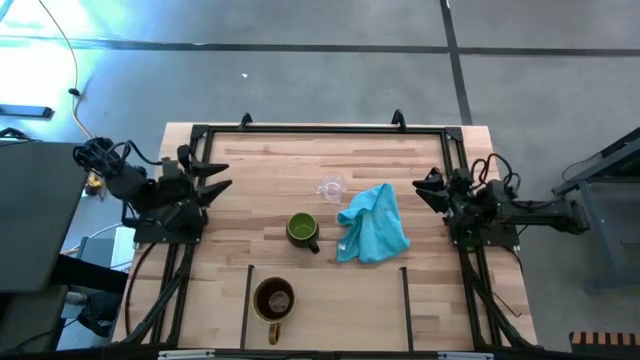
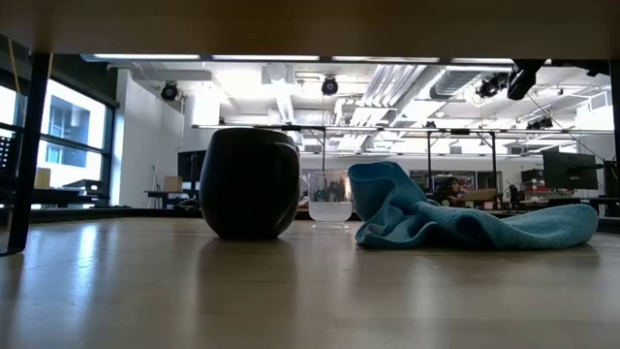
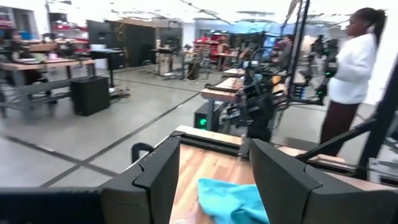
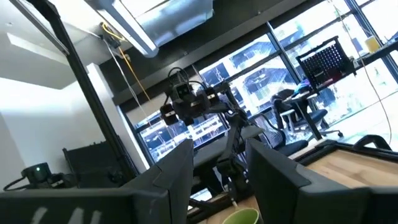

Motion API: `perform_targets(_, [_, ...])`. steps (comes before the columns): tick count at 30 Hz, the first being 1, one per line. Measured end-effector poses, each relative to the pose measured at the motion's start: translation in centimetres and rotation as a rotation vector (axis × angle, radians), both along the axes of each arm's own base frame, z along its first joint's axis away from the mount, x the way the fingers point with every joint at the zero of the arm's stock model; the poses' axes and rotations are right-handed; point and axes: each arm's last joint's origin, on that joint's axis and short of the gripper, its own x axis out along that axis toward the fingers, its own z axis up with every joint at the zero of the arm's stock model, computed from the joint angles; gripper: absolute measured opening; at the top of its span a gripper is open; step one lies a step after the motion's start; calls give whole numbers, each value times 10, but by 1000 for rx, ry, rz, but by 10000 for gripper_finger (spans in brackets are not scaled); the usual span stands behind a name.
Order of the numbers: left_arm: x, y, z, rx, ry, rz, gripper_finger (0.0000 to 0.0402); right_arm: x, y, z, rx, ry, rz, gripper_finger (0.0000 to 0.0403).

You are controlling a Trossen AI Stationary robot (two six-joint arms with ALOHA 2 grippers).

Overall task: Stack small to large cups/mugs on shelf
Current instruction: Put the black green mug on the shelf

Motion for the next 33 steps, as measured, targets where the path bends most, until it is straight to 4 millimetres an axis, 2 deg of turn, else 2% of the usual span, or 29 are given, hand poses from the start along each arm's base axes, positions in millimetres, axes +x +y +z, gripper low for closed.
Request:
perform_targets(4, [0,2,0,-10,3,118,184,5,1,8,-7,58,27,140])
perform_targets(8, [0,2,1,-55,-36,94,184,16,1,23,-32,166,52,140])
perform_targets(14, [6,-2,-6,-23,32,63,184,39,0,56,-121,274,28,140])
perform_targets(17, [7,-3,-14,-57,66,61,184,51,-1,75,-170,300,15,140])
perform_targets(20, [6,-3,-23,-110,102,71,184,66,-4,90,-142,365,16,140])
perform_targets(26, [6,-3,-29,-160,121,71,184,95,-15,105,-57,558,30,140])
perform_targets(33, [9,-5,-34,-133,183,40,184,128,-19,113,-49,613,131,140])
